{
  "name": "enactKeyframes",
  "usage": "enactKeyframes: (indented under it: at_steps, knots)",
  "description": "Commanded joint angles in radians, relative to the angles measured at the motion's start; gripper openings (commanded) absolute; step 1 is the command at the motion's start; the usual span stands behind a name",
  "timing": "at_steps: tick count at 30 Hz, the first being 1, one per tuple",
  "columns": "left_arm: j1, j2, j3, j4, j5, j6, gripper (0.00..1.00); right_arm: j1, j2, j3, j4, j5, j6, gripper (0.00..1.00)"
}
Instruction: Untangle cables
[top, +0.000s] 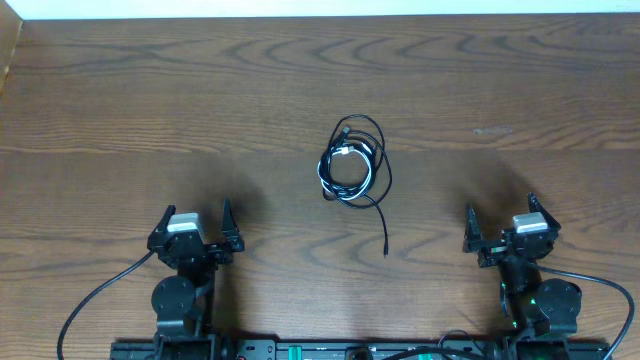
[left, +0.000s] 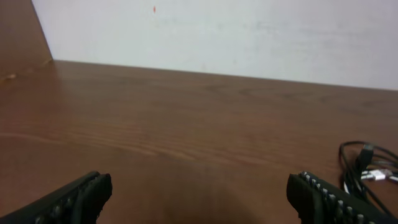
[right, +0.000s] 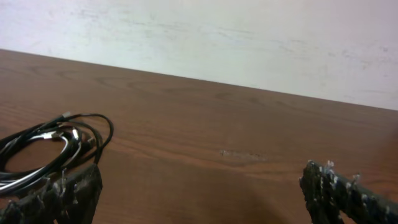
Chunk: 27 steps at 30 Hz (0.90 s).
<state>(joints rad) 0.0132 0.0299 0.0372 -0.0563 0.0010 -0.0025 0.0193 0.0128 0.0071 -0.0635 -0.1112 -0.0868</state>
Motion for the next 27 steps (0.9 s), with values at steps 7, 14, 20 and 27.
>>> enactKeyframes:
  at_steps: [7,14,20,27]
  knots:
    - [0.001,0.119,0.097,-0.019,-0.01,0.006,0.96,0.008,-0.007,-0.002,-0.004,0.007,0.011,0.99]
    - [0.001,0.253,0.196,-0.019,-0.009,0.006,0.96,0.008,-0.007,-0.002,-0.004,0.007,0.011,0.99]
    - [0.001,0.369,0.291,-0.019,0.062,0.006,0.96,0.008,-0.007,-0.002,-0.004,0.007,0.011,0.99]
    - [0.001,0.47,0.397,-0.019,0.133,0.006,0.96,0.008,-0.007,-0.002,-0.004,0.007,0.011,0.99]
